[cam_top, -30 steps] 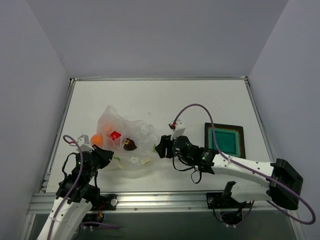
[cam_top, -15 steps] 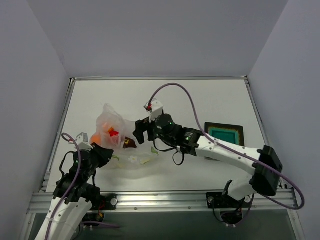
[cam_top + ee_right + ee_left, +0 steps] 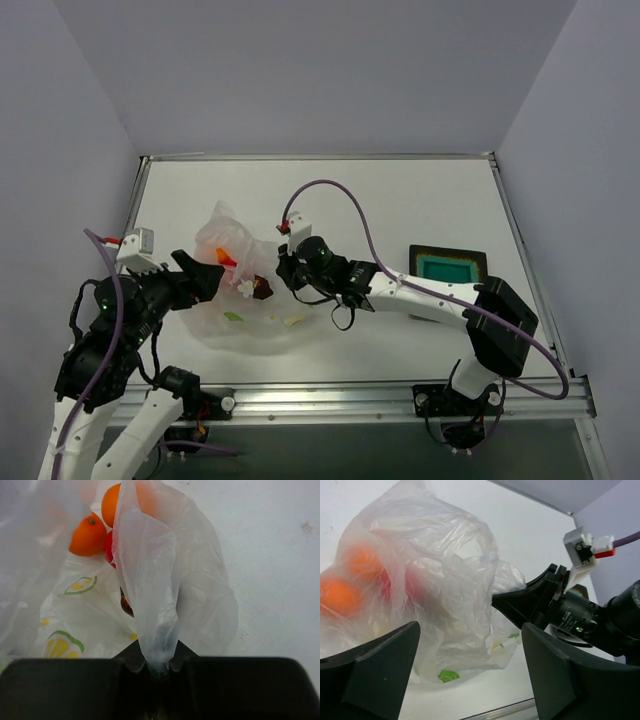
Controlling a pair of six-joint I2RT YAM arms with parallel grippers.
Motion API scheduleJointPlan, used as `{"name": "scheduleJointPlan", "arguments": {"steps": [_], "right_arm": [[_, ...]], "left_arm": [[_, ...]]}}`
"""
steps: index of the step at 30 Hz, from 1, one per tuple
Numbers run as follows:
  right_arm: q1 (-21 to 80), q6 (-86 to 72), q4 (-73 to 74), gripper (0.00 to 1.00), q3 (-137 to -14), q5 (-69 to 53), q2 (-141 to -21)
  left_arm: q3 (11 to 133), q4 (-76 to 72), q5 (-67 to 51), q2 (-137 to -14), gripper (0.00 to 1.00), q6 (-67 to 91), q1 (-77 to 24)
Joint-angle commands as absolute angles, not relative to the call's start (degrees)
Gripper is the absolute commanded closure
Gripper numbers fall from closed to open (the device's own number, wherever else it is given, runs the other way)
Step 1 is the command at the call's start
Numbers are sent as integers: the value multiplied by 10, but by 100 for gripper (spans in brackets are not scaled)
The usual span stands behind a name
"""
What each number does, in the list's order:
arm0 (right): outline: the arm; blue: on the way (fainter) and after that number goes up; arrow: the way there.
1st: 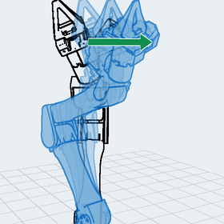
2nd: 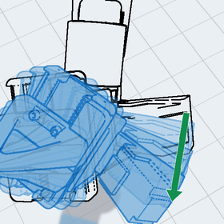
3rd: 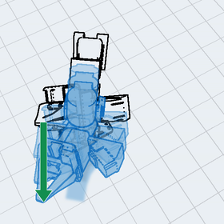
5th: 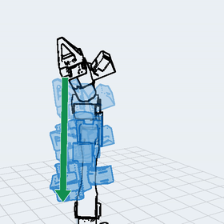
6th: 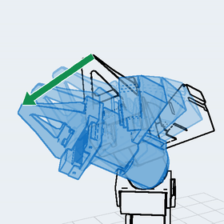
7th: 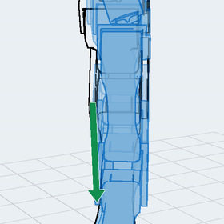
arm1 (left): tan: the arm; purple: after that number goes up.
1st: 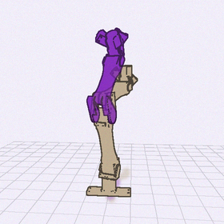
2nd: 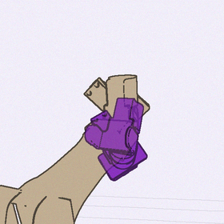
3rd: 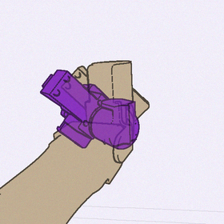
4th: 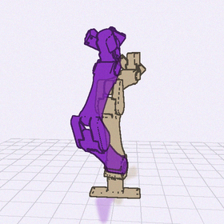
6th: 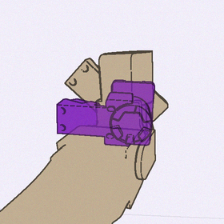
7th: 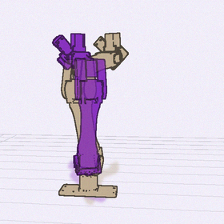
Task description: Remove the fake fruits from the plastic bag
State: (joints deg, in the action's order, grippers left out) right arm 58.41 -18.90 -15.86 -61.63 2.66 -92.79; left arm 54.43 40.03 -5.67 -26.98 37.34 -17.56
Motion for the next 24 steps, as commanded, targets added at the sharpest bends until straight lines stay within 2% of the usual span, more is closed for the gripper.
{"name": "scheduleJointPlan", "arguments": {"steps": [1, 5, 7, 10, 14, 16, 17, 21, 22, 23, 24], "right_arm": [[579, -210, -202, 99, -588, 20, -898], [578, -216, -214, 99, -574, 14, -899], [577, -219, -217, 99, -571, 14, -903], [575, -221, -225, 99, -567, 14, -904], [572, -227, -236, 99, -557, 14, -896], [567, -230, -242, 100, -547, 18, -886], [563, -235, -248, 100, -534, 18, -882], [542, -250, -266, 100, -499, 16, -860], [538, -254, -270, 100, -493, 12, -856], [530, -259, -276, 100, -488, 11, -852], [527, -261, -278, 100, -478, 13, -844]], "left_arm": [[551, 396, -78, -330, 18, 334, -176], [581, 364, -113, -419, 12, 315, -185], [599, 358, -114, -447, 12, 304, -227], [636, 373, 22, -516, 9, 277, -329], [648, 400, 158, -569, 13, 282, -374], [623, 391, 184, -575, 22, 292, -373], [614, 390, 204, -577, 32, 295, -373], [583, 400, 209, -596, 43, 322, -374], [565, 400, 211, -598, 51, 329, -374], [556, 400, 217, -595, 63, 350, -374], [546, 399, 239, -589, 83, 364, -374]]}}
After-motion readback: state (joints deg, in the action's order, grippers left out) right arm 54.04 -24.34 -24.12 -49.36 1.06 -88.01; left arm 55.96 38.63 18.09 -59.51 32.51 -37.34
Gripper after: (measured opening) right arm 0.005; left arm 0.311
